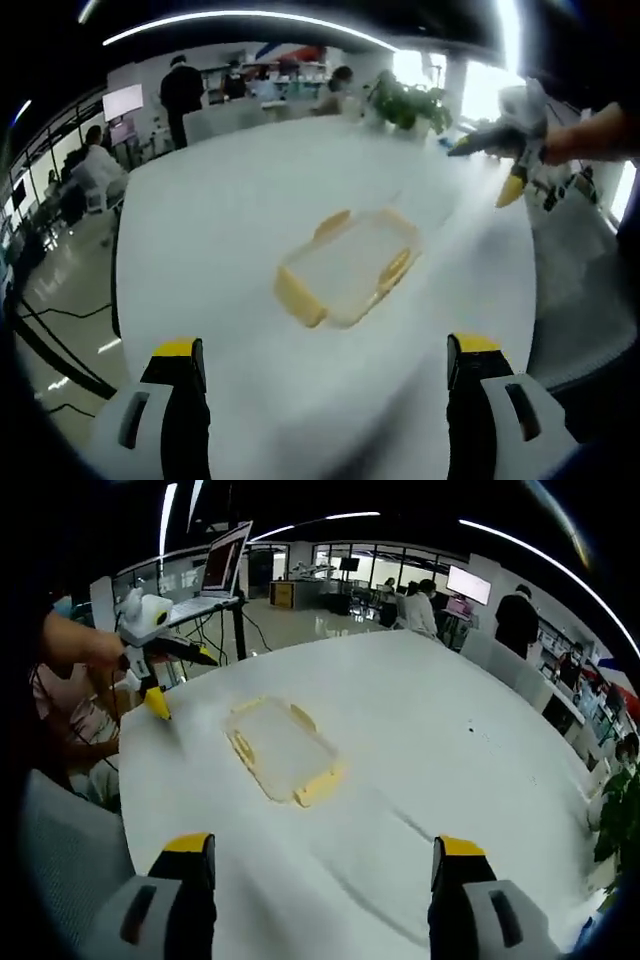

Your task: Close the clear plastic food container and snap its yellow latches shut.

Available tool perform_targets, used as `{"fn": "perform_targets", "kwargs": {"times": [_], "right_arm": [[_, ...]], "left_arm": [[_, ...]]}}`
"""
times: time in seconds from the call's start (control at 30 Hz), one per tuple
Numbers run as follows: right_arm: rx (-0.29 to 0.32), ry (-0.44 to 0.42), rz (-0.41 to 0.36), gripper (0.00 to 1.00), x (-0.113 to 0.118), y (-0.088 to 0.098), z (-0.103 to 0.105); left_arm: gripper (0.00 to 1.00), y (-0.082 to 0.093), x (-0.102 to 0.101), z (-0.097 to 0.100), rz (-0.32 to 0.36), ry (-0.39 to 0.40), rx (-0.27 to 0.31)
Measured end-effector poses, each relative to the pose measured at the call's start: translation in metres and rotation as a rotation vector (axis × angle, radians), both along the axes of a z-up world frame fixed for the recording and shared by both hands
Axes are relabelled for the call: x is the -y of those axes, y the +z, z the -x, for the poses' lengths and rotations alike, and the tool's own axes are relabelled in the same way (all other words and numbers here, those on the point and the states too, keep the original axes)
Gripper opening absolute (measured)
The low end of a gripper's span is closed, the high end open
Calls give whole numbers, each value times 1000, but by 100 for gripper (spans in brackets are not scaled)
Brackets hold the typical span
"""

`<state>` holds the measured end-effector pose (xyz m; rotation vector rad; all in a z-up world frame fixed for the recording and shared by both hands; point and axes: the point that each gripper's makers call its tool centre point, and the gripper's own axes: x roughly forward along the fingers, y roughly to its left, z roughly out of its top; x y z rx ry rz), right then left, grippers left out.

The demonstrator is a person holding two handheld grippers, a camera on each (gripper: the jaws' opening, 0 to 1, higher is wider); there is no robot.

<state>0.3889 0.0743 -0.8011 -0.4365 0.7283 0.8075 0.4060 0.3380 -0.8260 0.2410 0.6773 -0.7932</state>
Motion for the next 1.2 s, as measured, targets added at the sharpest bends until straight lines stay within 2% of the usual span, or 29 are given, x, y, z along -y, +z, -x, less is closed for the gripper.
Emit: {"fn": "perform_targets", "kwargs": {"times": [0.1, 0.2, 0.43, 0.67, 0.77, 0.83, 0.97, 1.13, 1.2], "right_arm": [[9, 70, 73, 88, 0, -8, -2], [7, 129, 94, 88, -8, -12, -3], [-5, 214, 104, 87, -19, -15, -12], [-18, 241, 90, 86, -23, -18, -21], [-47, 294, 85, 84, -28, -24, -20], [-56, 322, 88, 83, -32, -26, -21], [-78, 399, 131, 80, -37, -36, -23], [-89, 469, 155, 77, -44, -41, -31], [-94, 491, 163, 77, -45, -43, -34]], "left_arm": [[99, 0, 7, -1, -4, -37, -5], [99, 2, 13, -4, 5, -66, -13], [99, -6, 13, -9, -84, -179, 11], [99, -4, 18, -13, -71, -225, 14], [98, -8, 23, -10, -99, -324, 13], [97, -12, 24, -10, -122, -357, 13], [98, -21, 31, -11, -136, -422, -23], [99, -26, 35, -15, -175, -501, -22], [99, -31, 31, -17, -222, -551, -13]]}}
